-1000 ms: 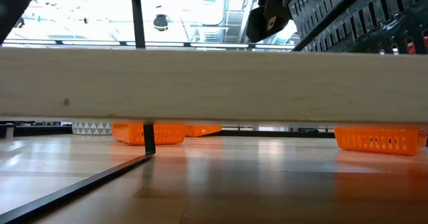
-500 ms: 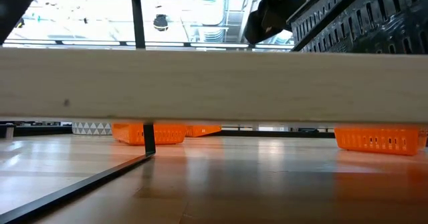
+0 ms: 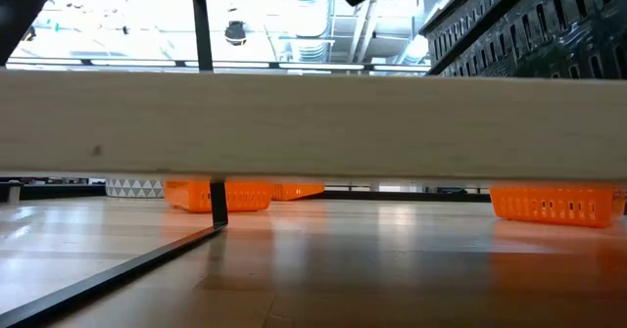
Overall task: Stack baskets on shelf by color
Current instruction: Stack the right black bin on top of the black bin on the shelf
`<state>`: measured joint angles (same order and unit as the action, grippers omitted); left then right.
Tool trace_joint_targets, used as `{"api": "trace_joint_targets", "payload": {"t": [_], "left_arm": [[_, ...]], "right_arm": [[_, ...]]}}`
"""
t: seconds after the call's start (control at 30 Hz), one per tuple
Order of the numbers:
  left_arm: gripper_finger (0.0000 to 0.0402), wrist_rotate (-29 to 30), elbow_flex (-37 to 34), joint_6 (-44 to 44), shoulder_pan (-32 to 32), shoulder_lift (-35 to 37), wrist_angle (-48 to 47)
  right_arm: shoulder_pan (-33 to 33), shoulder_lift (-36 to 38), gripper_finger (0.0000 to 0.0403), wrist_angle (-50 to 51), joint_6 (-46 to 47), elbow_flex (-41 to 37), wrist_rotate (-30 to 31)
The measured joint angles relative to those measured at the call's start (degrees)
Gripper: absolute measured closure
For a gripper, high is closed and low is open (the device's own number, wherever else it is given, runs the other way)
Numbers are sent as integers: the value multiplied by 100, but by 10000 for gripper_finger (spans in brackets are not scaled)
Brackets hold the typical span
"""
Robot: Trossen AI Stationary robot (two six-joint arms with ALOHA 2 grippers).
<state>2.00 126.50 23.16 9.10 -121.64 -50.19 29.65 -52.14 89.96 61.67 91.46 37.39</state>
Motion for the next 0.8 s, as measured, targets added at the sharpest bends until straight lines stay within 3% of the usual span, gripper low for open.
{"api": "trace_joint_targets", "payload": {"t": [0.17, 0.47, 0.63, 0.8], "left_arm": [[253, -172, 230, -146, -20, 85, -438], [253, 779, 846, -248, -26, 1003, -585], [253, 1448, 837, -264, 11, 1607, -618], [253, 1692, 824, -264, 11, 1838, -671]], "right_arm": [[8, -9, 285, -842, 70, -598, -101], [184, -390, 285, -4396, -1009, -2729, -2017], [49, -887, 285, -5725, -1437, -3280, -2683], [-29, -1476, 285, -6854, -1856, -3517, -3609]]}}
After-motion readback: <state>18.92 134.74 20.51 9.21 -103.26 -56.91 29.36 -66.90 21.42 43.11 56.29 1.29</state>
